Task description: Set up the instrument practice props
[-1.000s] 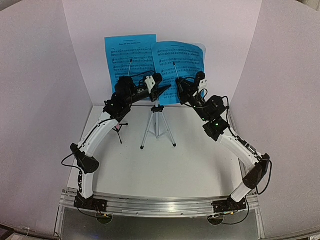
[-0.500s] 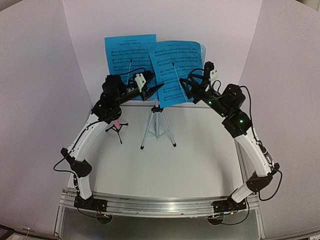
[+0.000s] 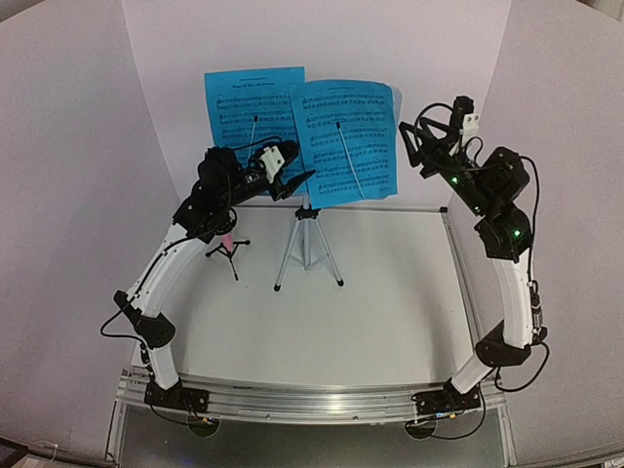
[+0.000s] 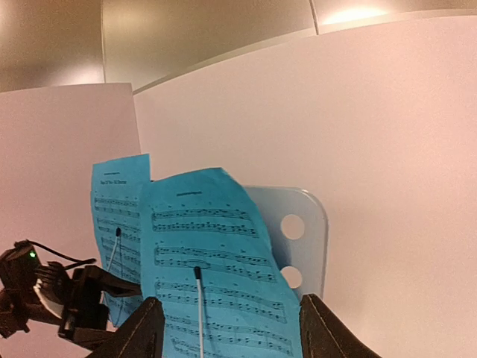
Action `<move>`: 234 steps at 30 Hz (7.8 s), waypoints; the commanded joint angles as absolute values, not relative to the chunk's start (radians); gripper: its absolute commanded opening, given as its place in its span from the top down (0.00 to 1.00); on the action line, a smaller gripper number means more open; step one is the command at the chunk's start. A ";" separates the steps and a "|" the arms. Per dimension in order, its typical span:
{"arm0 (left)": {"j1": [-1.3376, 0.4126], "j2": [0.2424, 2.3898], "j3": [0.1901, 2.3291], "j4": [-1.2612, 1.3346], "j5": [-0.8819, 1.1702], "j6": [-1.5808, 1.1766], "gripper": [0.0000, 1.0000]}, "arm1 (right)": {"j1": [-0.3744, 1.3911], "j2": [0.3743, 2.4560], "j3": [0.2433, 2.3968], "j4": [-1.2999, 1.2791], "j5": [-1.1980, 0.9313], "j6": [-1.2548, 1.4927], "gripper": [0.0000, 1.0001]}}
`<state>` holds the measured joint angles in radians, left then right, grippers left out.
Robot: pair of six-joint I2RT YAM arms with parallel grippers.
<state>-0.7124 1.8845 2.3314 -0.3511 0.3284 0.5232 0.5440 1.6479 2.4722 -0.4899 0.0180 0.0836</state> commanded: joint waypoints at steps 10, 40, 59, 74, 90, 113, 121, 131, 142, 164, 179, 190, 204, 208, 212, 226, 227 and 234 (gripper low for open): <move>-0.710 1.651 2.213 -0.530 0.263 0.520 0.32 | 0.401 1.790 2.594 -0.451 -0.303 0.071 0.47; -0.710 1.515 2.111 -0.652 0.197 0.507 0.28 | 0.392 1.883 2.549 -0.222 -0.315 0.040 0.80; -0.710 1.504 2.093 -0.650 0.196 0.515 0.28 | 0.392 1.826 2.423 -0.003 -0.150 0.131 1.00; -0.710 1.427 1.865 -0.572 0.310 0.415 0.33 | 0.392 1.754 2.202 0.282 -0.097 0.272 1.00; -0.719 1.471 1.580 -0.113 0.362 -0.030 0.34 | 0.392 1.730 2.079 0.398 -0.089 0.331 1.00; -0.719 1.490 1.634 -0.146 0.334 0.087 0.33 | 0.392 1.747 2.057 0.425 -0.098 0.335 1.00; -0.719 1.495 1.643 -0.146 0.337 0.091 0.33 | 0.392 1.748 2.034 0.454 -0.100 0.355 1.00; -0.719 1.491 1.648 -0.153 0.336 0.106 0.33 | 0.392 1.752 2.038 0.465 -0.103 0.349 1.00; -0.719 1.499 1.666 -0.154 0.339 0.115 0.32 | 0.392 1.758 2.036 0.467 -0.118 0.371 1.00; -0.720 1.502 1.676 -0.160 0.336 0.136 0.32 | 0.392 1.791 2.068 0.467 -0.132 0.381 1.00; -0.719 1.494 1.673 -0.173 0.336 0.143 0.31 | 0.392 1.740 2.036 0.468 -0.135 0.362 0.78; -0.719 1.397 1.616 -0.203 0.446 0.213 0.28 | 0.392 1.563 1.855 0.447 -0.084 0.343 0.45; -0.719 1.049 1.394 -0.417 0.402 0.252 0.26 | 0.392 1.217 1.448 -0.131 0.162 0.428 0.16; -0.719 0.939 1.278 -0.477 0.322 0.236 0.26 | 0.392 1.146 1.283 -0.241 0.192 0.518 0.16; -0.649 0.847 1.170 -0.501 0.304 0.216 0.27 | 0.392 1.110 1.136 -0.278 0.167 0.599 0.16; -0.444 0.768 0.913 -0.375 0.173 -0.006 0.27 | 0.392 1.110 1.020 -0.282 0.140 0.637 0.16; -0.431 0.763 0.897 -0.365 0.170 -0.029 0.27 | 0.392 1.107 1.011 -0.282 0.146 0.632 0.16; -0.319 0.729 0.767 -0.299 0.099 -0.122 0.25 | 0.393 1.065 0.909 -0.284 0.246 0.571 0.14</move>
<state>-0.3758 0.7603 0.8312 -0.3893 0.1714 -0.0384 0.3934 1.1144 0.9647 -0.2905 0.1597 0.6111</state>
